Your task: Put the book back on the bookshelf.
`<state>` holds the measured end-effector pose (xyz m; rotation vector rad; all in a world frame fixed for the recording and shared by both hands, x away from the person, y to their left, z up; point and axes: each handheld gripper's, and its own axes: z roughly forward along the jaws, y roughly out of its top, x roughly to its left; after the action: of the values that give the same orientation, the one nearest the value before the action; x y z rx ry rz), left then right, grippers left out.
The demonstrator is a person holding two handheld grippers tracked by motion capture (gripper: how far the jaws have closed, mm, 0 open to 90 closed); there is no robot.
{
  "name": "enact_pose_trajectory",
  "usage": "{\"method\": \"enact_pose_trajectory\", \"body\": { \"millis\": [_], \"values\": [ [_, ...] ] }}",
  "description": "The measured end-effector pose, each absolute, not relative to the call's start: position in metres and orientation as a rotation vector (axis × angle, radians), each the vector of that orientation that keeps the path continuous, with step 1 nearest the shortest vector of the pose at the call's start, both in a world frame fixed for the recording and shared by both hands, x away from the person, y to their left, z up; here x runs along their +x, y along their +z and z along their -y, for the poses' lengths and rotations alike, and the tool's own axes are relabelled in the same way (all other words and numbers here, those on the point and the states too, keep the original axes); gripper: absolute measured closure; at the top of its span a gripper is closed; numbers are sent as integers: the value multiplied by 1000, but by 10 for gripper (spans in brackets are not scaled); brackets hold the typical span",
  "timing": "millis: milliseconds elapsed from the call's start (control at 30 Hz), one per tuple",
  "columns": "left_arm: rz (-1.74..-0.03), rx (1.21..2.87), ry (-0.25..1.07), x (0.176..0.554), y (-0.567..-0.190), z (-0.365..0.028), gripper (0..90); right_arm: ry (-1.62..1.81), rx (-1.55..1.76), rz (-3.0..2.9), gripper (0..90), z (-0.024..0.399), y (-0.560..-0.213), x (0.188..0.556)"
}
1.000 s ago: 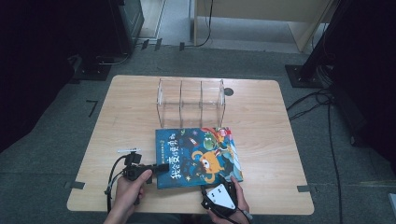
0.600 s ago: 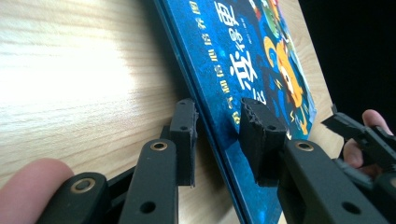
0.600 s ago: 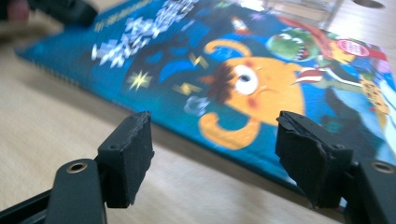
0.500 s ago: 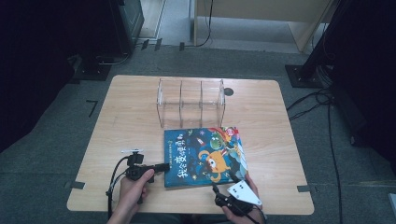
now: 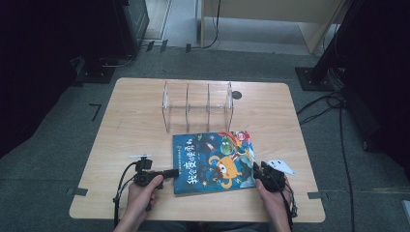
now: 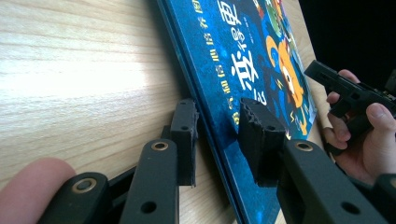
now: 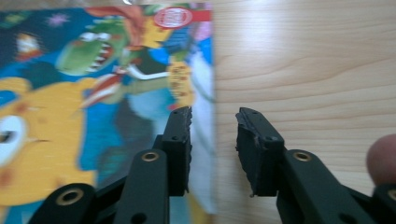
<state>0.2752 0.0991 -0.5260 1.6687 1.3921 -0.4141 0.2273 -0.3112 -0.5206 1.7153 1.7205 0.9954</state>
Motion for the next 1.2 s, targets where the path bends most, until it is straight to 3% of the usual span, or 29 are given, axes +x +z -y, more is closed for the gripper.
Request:
{"method": "enact_pose_trajectory", "body": {
  "millis": [300,500,800,900,967,1200],
  "values": [
    [-1386,1656,-432,275,-527,-98,671,1075,1750,-1724,662,310,-523,227],
    [-1300,1615,-557,274,-528,-91,611,1141,1752,-1758,662,310,-523,225],
    [-1293,1650,-510,275,-510,-94,611,1128,1699,-1774,663,300,-522,220],
    [-1303,1668,-553,276,-504,-96,623,1124,1692,-1775,667,298,-522,219],
    [-1293,1675,-582,278,-499,-97,637,1135,1675,-1781,728,297,-522,219],
    [-1276,1696,-639,281,-491,-98,667,1163,1584,-1823,720,272,-517,215]
  ]
}}
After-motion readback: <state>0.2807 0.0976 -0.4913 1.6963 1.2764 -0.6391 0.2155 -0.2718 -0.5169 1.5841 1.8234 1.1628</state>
